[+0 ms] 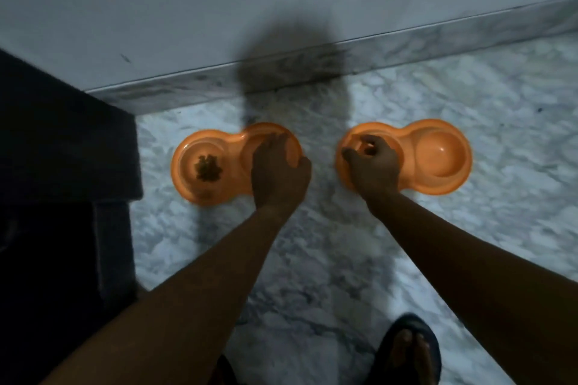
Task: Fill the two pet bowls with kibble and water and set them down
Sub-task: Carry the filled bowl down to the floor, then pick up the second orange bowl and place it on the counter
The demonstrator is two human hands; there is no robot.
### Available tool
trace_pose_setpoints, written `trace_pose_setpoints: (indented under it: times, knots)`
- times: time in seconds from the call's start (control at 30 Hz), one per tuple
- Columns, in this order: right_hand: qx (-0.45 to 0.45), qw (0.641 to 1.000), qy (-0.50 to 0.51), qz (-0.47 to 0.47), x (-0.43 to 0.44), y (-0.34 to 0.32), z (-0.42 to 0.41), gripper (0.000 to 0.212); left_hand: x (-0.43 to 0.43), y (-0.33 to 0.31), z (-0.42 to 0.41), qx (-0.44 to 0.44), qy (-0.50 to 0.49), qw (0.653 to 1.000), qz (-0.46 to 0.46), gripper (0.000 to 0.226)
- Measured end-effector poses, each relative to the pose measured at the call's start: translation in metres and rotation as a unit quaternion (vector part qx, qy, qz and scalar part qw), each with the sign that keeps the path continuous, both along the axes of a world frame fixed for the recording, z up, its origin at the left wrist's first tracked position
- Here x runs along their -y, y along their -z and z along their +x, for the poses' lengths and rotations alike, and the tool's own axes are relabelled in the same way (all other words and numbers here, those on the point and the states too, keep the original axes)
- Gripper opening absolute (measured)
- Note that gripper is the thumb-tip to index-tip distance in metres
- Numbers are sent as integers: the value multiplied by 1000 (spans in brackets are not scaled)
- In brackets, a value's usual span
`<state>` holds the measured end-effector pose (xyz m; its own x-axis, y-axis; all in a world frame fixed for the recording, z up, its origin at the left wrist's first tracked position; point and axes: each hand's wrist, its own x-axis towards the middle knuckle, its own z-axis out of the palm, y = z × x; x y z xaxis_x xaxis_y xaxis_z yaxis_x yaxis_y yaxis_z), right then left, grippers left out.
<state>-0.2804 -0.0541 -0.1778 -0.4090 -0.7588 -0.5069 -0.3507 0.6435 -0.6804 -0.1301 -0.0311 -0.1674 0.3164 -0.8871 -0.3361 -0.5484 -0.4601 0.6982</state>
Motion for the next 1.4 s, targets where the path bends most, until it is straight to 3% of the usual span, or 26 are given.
trace_pose_setpoints:
  times: [0.13,0.27,0.4,0.5,0.6,0.73,0.93,1.17,1.3,1.4]
  knots:
    - [-81,995,54,3,-1,-6,-80,51,20,3,-95,-46,75,993,84,66]
    - [-134,983,109,57,-4,6,-143,61,27,23,-147,0,25,985,173,76]
    - [-64,980,186,45,-9,25,-183,66,18,39,-175,42,-43,986,158,72]
    - [-26,987,154,39,-12,32,-189,54,20,48,-175,78,-72,980,171,72]
    - [-16,989,142,33,-20,25,-191,49,22,51,-159,47,-70,984,158,73]
    - [21,988,141,49,-32,-8,-187,68,12,19,-137,-9,-65,993,101,82]
    - [97,976,188,46,-63,-152,-159,83,-13,-126,-90,-18,-59,997,41,76]
    - [141,978,152,37,-106,-417,-107,45,-53,-388,-22,30,-16,999,11,67]
    - [138,986,96,6,-143,-560,-72,45,-92,-510,40,23,22,999,-30,49]
    - [151,986,61,-15,-167,-647,-45,39,-123,-621,72,6,19,996,-89,53]
